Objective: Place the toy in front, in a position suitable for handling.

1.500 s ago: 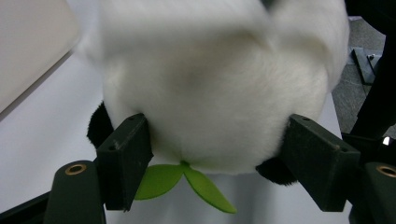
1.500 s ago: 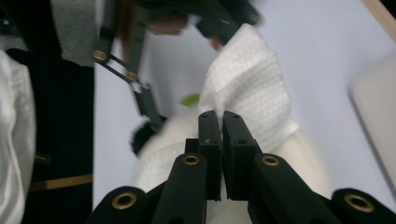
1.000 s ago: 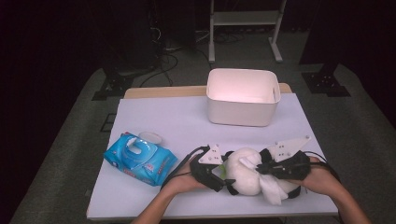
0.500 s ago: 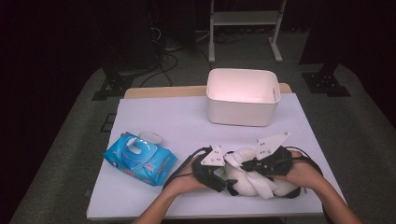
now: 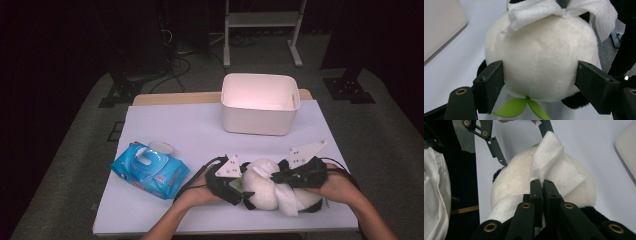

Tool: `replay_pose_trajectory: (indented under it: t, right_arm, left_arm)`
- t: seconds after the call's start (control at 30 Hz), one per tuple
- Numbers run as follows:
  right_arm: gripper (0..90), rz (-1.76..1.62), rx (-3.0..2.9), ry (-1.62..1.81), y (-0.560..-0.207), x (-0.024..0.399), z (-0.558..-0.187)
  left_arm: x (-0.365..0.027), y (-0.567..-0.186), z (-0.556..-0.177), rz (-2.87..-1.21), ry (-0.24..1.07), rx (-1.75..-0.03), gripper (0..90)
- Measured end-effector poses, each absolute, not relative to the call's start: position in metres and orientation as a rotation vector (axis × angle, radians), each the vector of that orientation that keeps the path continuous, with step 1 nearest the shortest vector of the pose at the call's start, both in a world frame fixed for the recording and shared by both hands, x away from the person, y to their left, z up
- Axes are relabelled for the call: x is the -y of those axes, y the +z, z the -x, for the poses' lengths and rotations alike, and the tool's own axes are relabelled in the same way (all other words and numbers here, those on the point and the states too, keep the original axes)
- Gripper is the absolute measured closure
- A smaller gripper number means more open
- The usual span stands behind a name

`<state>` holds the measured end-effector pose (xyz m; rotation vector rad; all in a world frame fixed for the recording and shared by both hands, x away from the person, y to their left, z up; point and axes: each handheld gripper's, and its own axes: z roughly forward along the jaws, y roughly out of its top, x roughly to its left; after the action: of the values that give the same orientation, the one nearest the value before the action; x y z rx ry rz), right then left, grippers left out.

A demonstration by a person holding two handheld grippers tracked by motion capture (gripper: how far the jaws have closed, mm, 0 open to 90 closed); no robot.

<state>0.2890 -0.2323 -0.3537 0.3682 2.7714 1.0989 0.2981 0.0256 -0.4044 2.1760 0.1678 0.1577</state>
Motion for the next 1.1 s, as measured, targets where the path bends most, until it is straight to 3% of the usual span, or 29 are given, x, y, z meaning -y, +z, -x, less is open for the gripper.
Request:
replay_pose_trajectory:
  t: [0.5, 0.77, 1.1]
  right_arm:
    - [86.4, -0.247, -2.807, 1.037, -0.348, 0.184, -0.307]
    - [86.4, -0.370, -2.820, 1.048, -0.347, 0.211, -0.319]
    - [86.5, -0.317, -2.842, 1.016, -0.349, 0.211, -0.288]
  left_arm:
    - [-0.024, -0.406, -0.299, -2.205, 0.159, -0.135, 23.7]
    - [-0.025, -0.402, -0.300, -2.198, 0.155, -0.134, 23.6]
    - [-0.023, -0.404, -0.299, -2.200, 0.086, -0.137, 24.1]
